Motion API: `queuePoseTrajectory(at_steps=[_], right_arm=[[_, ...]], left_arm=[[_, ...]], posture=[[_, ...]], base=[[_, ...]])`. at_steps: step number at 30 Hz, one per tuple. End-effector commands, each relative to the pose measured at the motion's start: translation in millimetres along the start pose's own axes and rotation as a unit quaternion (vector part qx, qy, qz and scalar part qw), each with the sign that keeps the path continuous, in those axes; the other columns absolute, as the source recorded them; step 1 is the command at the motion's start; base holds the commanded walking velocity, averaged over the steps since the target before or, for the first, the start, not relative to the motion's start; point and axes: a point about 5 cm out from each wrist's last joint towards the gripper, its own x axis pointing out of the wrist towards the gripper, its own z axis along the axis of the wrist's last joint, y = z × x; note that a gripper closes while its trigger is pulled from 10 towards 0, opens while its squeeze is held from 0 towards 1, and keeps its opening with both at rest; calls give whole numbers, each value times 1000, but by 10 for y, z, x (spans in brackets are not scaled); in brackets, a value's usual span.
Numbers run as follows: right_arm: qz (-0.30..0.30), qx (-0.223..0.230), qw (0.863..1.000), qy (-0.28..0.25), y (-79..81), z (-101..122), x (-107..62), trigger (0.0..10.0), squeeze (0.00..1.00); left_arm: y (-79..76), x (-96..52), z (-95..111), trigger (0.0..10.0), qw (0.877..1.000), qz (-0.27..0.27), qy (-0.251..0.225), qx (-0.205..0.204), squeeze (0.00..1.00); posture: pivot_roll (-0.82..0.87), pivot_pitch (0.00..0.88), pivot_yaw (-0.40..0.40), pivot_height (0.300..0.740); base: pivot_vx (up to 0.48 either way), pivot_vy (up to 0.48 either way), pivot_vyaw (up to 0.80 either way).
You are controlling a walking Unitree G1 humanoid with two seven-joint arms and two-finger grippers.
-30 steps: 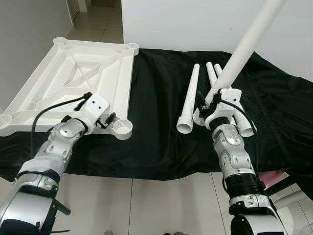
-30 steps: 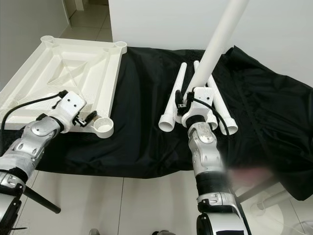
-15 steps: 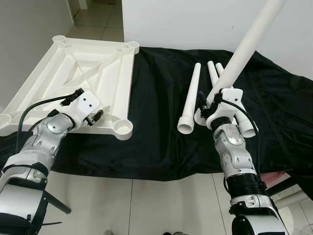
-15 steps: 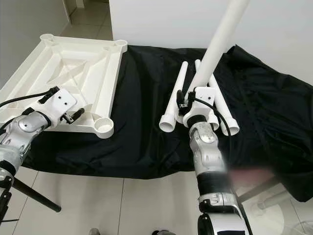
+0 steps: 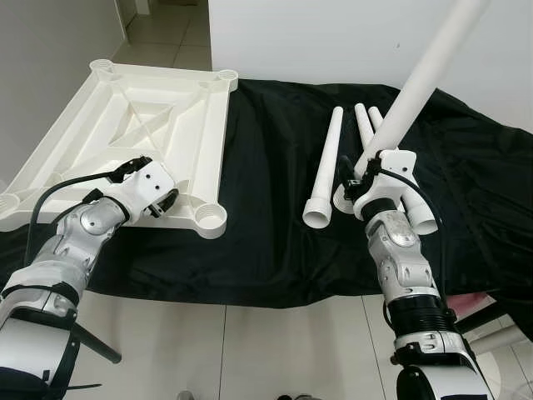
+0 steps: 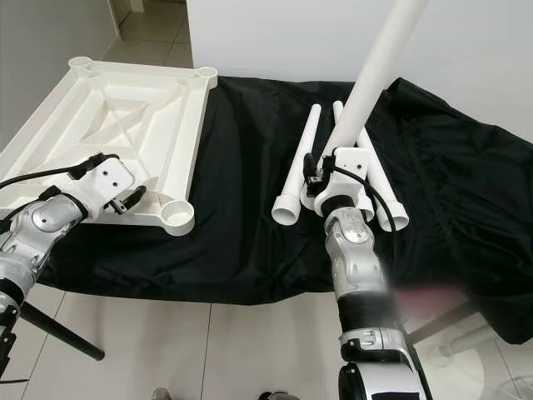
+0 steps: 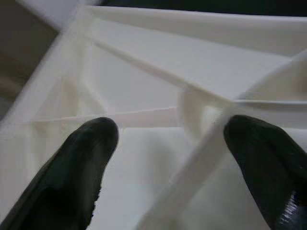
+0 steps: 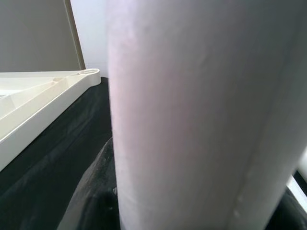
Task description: Building children table
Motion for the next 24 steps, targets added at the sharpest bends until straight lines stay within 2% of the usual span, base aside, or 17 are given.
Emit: queuePoseTrajectory(at_steps=[1,5,11,13,14,15,24], right_arm=[[-8,-4,1000,1,-42,12,16,10000,0],[-9,-4,1000,1,-40,9,29,10000,0],[-10,-3,1000,1,-40,7,32,10000,0],[-11,-2,1000,1,-39,2,32,10000,0],[-11,-2,1000,1,-39,2,32,10000,0],[-11,-1,1000,2,-34,-2,29,10000,0],[-17,-1,1000,1,-47,-12,7,10000,0]], left_arm=[[-73,-14,-8,10000,999,-45,-4,5,0],[-142,13,57,10000,997,-78,-21,9,0],[-231,97,138,10000,996,-86,-34,15,0],[-328,186,231,10000,994,-96,-48,11,0],[-328,186,231,10000,994,-96,-48,11,0],[-421,276,330,10000,993,-101,-63,5,0],[-611,500,595,10000,994,-62,-84,-27,0]], posture=[[-12,78,-29,740],[-13,76,-25,740],[-14,76,-22,740],[-14,78,-19,740],[-14,78,-19,740],[-19,79,-15,740],[-33,79,-5,740]], base=[[0,0,0],[0,0,0],[0,0,0],[0,0,0],[0,0,0],[0,0,0],[0,0,0]])
